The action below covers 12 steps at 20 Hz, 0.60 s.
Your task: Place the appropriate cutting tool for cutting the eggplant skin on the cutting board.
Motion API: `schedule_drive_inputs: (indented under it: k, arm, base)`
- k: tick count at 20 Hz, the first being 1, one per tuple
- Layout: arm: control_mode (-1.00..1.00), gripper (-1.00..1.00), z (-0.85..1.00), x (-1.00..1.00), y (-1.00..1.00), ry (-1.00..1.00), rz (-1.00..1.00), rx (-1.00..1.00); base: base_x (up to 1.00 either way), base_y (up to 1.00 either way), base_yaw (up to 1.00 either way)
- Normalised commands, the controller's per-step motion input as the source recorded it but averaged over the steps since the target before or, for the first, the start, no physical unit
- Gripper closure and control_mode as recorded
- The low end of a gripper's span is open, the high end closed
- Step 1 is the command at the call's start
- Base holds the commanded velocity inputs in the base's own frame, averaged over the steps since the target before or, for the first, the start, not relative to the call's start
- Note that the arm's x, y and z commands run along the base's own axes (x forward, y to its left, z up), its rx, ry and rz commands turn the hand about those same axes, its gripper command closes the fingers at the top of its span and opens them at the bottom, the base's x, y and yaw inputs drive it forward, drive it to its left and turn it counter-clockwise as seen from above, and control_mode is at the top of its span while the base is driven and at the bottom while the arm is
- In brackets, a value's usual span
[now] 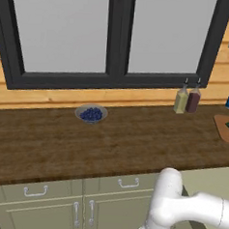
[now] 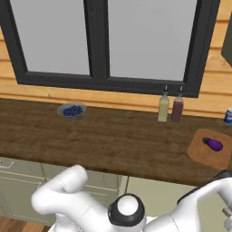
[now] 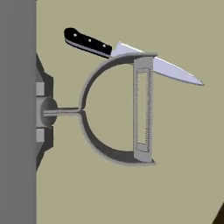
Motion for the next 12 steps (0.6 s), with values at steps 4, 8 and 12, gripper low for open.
schedule_drive_inputs:
  k: [4,8,12]
  arm:
    - [-1.0,1.0,1.0,-0.4,0.31,0.0,0.23,-0.1]
    - [-1.0,1.0,1.0,0.0,0.28,-0.04,0.25,-0.05]
    - [-1.0,1.0,1.0,0.31,0.24,-0.02,0.17,-0.01]
  base:
    - [0.0,0.0,0.0]
    - [0.0,0.0,0.0]
    - [0.0,0.0,0.0]
